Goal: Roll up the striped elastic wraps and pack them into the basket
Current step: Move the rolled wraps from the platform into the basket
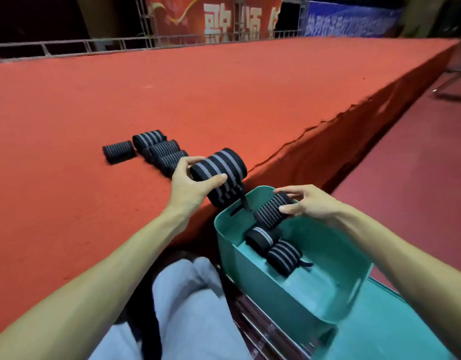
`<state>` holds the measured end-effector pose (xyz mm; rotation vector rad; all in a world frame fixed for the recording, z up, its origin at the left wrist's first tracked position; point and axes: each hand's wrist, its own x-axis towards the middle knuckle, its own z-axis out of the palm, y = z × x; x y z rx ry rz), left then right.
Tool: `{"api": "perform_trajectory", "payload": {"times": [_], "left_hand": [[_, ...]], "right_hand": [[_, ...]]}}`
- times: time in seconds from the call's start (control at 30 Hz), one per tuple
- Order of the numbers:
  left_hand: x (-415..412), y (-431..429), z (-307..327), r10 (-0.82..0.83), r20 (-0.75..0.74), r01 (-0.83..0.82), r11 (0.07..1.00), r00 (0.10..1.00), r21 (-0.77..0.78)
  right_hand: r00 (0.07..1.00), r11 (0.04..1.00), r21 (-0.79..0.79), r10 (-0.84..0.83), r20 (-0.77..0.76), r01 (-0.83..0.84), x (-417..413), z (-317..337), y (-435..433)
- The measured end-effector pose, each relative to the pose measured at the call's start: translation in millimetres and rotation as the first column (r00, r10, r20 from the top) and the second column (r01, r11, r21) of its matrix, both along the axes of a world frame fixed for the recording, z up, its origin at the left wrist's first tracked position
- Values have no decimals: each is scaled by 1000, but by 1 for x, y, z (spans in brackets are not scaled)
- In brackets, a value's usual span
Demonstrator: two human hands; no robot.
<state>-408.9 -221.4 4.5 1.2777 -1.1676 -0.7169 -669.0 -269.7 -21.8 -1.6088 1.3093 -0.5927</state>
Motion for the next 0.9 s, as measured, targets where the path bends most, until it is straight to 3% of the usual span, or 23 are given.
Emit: {"api": "perform_trajectory", "payload": {"times": [0.17,0.23,0.37,0.5,0.67,0.9], "left_hand": [[-61,-17,-35,-175,77,172,984,981,45],[-79,-23,-44,-205,94,197,976,974,90],[-100,-33,-63,-255,115,238,960,960,146],[-102,-39,-75,-273,98,248,946,957,207],[-94,-50,-85,-306,88,273,923,948,273],[-87,-57,-87,-342,105,295,903,934,311]], "right_hand": [[933,993,78,-51,-357,84,-52,-55,15],[850,993,98,-10,-527,73,-63,-81,15],[696,983,169,69,-714,76,-64,-119,-1],[594,966,248,155,-789,76,-59,-147,-17],[621,954,288,177,-764,82,-52,-174,-30],[462,988,144,156,-873,-63,-41,-166,-24]]}}
